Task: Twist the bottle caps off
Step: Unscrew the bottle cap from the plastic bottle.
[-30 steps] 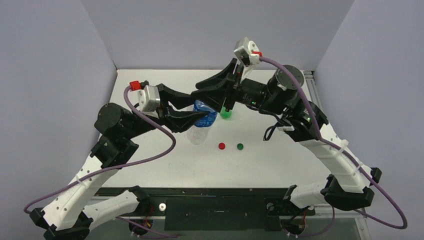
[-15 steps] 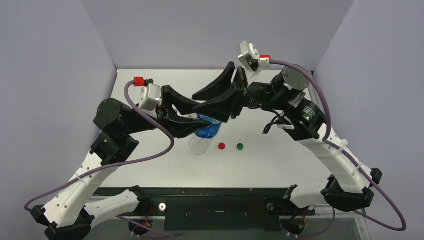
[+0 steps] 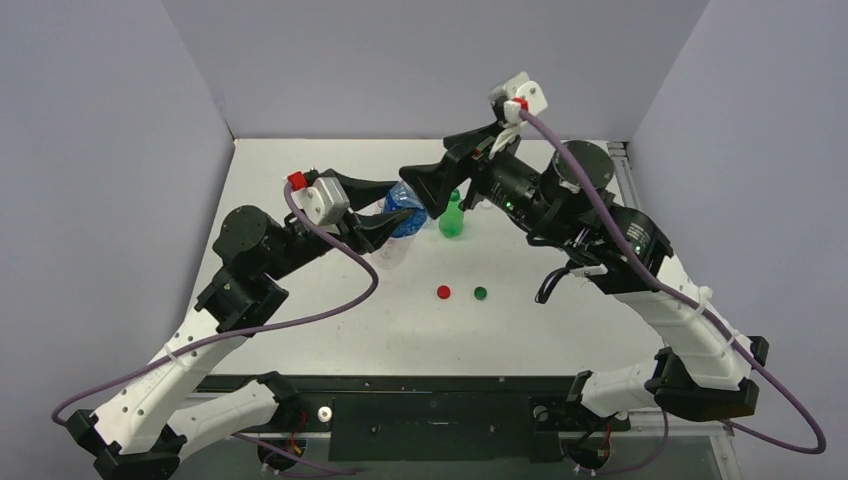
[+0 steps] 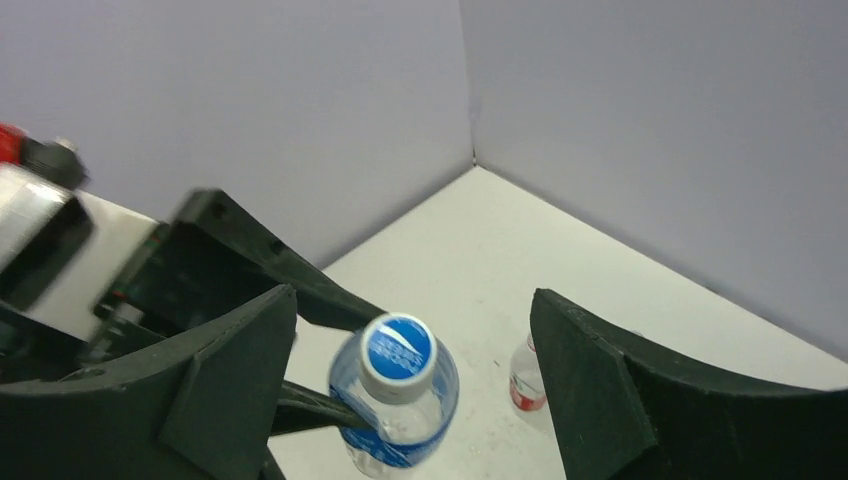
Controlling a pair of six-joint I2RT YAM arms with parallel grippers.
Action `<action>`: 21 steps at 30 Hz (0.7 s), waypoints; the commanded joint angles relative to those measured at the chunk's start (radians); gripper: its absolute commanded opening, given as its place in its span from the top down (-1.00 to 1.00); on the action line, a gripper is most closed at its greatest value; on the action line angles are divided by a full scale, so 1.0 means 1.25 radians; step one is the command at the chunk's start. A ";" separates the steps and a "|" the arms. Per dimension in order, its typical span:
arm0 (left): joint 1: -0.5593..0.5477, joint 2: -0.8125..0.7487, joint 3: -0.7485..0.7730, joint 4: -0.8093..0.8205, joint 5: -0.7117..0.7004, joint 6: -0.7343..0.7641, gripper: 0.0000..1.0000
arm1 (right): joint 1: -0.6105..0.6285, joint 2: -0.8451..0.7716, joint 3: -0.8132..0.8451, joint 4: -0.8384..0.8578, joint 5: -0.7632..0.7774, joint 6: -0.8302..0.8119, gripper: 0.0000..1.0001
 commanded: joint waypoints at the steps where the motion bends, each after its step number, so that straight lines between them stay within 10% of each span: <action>1: 0.004 -0.039 0.015 0.075 -0.017 -0.004 1.00 | 0.000 -0.106 -0.180 0.073 0.007 -0.038 -0.66; 8: 0.006 -0.042 0.064 0.079 0.053 -0.149 1.00 | -0.156 -0.289 -0.511 0.338 -0.428 0.011 -0.77; 21: 0.005 -0.022 0.103 0.084 0.087 -0.259 1.00 | -0.168 -0.176 -0.534 0.702 -0.678 0.213 -0.78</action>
